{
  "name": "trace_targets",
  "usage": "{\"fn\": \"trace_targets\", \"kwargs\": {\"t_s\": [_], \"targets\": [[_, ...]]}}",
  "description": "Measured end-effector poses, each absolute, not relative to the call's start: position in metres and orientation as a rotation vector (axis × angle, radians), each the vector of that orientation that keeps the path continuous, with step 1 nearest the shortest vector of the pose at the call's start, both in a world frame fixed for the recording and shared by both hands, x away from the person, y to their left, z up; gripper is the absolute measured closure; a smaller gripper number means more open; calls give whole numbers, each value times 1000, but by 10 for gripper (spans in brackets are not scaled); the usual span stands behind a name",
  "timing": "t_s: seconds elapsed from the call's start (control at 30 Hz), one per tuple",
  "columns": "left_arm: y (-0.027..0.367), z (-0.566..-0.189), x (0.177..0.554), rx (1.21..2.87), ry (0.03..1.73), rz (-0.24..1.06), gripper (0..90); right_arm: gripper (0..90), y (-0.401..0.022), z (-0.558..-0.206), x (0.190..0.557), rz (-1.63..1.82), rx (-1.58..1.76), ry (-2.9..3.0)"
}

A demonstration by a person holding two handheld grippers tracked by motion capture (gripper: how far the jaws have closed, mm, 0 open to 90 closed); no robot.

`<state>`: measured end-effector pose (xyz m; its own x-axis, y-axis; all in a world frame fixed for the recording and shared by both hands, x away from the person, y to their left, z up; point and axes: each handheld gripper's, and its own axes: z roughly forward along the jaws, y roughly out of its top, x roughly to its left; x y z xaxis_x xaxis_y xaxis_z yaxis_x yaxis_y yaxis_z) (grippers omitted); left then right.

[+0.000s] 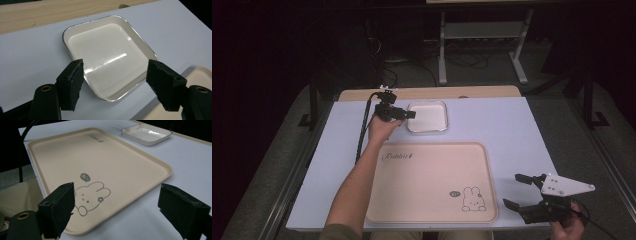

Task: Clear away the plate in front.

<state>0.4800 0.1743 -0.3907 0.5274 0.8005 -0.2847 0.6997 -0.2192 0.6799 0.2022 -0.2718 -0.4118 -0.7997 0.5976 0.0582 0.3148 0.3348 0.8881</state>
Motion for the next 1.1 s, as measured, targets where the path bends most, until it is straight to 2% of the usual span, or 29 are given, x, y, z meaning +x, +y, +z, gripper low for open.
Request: {"fn": "trace_targets", "kwargs": {"t_s": [0.43, 0.53, 0.63, 0.93, 1.1], "targets": [[166, -425, 494, 2037, 1354, 143, 367, 131, -275, -411, 201, 1453, 824, 2311], [167, -428, 496, 2016, 1382, 128, 428, 131, -275, -411, 201, 1452, 822, 2313], [167, -431, 497, 2012, 1412, 121, 452, 131, -273, -411, 202, 1454, 813, 2316], [162, -435, 498, 2040, 1443, 161, 614, 131, -274, -411, 202, 1458, 810, 2315], [161, -436, 498, 2048, 1462, 166, 675, 131, -274, -411, 202, 1460, 809, 2315]]}}
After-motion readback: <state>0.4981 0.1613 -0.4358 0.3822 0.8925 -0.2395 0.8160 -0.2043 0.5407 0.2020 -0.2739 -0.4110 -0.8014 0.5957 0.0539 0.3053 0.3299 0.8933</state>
